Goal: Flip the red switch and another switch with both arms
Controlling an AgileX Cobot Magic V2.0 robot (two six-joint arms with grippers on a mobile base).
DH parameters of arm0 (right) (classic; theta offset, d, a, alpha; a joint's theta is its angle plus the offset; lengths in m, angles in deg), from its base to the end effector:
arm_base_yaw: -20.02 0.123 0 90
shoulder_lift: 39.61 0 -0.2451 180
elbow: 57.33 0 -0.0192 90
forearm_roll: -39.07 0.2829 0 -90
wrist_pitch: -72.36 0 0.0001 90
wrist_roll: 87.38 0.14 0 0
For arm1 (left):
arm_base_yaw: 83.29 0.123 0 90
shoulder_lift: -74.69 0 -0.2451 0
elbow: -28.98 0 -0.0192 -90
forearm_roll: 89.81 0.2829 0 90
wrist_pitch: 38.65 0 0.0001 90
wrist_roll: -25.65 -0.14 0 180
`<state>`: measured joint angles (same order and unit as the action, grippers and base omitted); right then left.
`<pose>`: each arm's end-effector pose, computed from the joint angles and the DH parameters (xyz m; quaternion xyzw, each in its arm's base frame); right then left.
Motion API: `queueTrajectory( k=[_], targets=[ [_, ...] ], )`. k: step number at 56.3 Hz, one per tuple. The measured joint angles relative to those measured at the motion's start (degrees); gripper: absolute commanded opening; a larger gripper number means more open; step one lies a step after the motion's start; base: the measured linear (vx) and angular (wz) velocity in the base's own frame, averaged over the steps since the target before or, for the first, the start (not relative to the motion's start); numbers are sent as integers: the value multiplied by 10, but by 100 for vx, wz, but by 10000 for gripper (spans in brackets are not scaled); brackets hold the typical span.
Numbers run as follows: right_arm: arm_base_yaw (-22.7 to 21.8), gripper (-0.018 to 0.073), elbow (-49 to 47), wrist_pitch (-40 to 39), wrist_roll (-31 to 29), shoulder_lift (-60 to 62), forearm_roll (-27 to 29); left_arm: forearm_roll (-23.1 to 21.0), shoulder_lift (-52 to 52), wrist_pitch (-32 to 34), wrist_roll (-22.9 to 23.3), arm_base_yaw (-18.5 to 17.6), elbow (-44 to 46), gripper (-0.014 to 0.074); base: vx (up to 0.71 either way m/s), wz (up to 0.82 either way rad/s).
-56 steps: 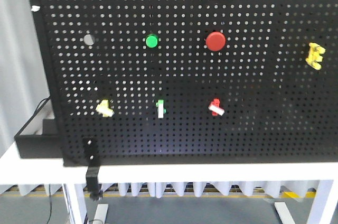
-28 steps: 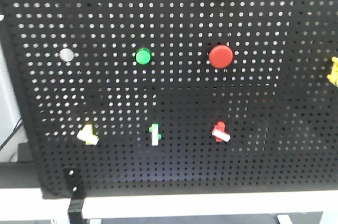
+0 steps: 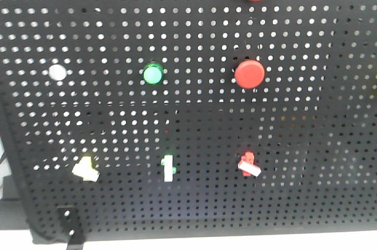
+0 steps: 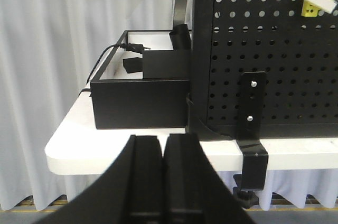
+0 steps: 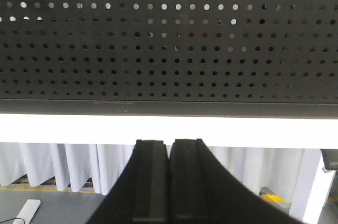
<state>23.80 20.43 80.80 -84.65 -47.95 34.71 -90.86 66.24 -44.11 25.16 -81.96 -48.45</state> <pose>0.1777 0.0102 0.1858 -0.0306 0.7338 0.0089 0.6786 0.1783 0.0039 0.1951 -0.0112 0.7152 0.0041 0.6988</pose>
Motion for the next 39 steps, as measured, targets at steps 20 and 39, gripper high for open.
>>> queueTrajectory(
  k=[20, 39],
  targets=[
    [0, -6, 0, 0, 0, 0, 0, 0, 0, 0, 0, 0, 0, 3, 2, 0],
    [0, -6, 0, 0, 0, 0, 0, 0, 0, 0, 0, 0, 0, 3, 0, 0]
  ],
)
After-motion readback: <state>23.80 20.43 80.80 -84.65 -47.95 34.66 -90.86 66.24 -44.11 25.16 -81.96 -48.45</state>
